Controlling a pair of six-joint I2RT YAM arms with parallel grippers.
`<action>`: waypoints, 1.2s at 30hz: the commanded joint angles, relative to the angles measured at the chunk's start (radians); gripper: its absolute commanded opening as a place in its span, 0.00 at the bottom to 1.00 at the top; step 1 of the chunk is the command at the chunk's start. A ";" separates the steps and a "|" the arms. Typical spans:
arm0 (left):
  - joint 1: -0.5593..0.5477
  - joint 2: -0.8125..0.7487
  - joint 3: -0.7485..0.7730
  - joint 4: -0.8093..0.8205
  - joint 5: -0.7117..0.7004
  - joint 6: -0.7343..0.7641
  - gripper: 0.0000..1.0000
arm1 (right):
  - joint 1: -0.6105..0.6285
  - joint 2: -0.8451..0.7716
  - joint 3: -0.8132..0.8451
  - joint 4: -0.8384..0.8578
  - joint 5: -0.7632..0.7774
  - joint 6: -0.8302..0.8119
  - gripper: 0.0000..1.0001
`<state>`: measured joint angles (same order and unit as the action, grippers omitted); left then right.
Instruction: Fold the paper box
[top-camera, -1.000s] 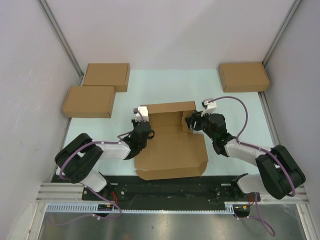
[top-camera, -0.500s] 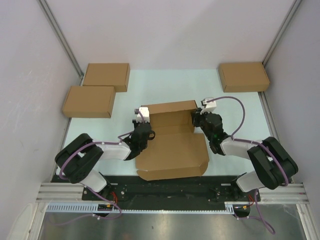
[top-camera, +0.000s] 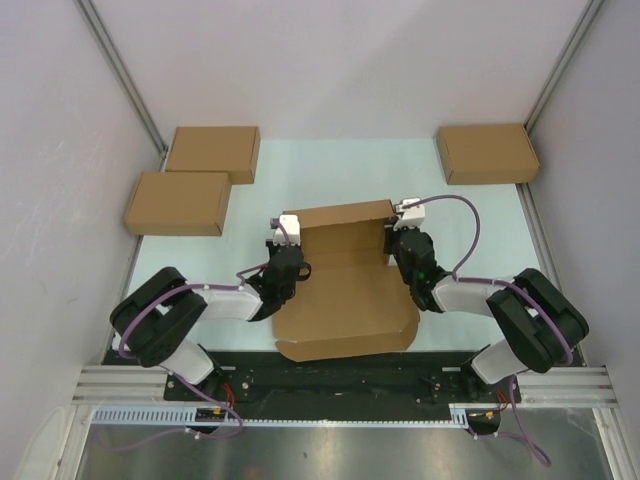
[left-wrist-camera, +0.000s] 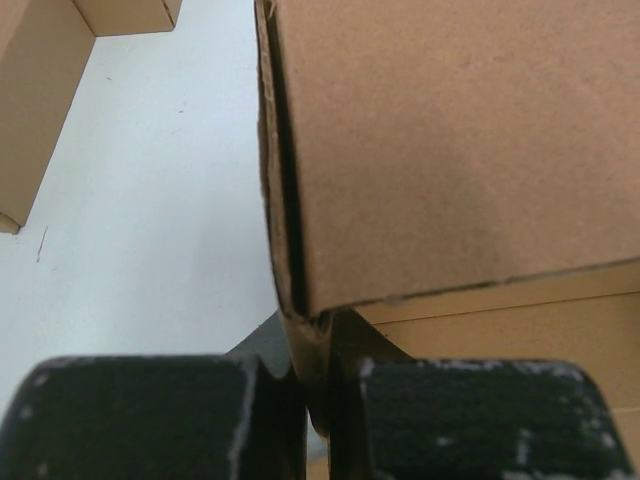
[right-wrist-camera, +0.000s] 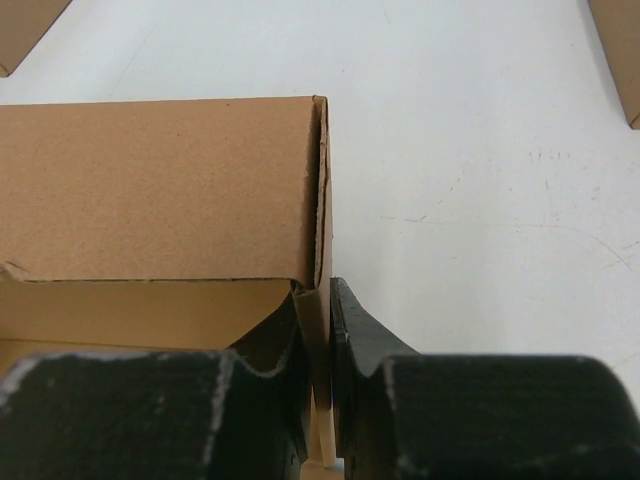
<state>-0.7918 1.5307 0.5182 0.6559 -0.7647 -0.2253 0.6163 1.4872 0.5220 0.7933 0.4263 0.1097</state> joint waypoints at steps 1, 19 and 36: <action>-0.023 -0.007 -0.009 -0.027 0.034 0.053 0.00 | -0.001 0.031 0.029 0.027 0.081 0.010 0.00; -0.027 -0.007 -0.009 -0.022 0.030 0.055 0.00 | -0.003 0.128 0.029 0.023 0.026 0.058 0.07; -0.034 -0.014 -0.001 -0.033 0.021 0.050 0.00 | 0.013 0.096 0.029 -0.083 0.060 0.099 0.35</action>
<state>-0.8013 1.5303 0.5182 0.6498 -0.7650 -0.2279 0.6212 1.5982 0.5316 0.7422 0.4656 0.1806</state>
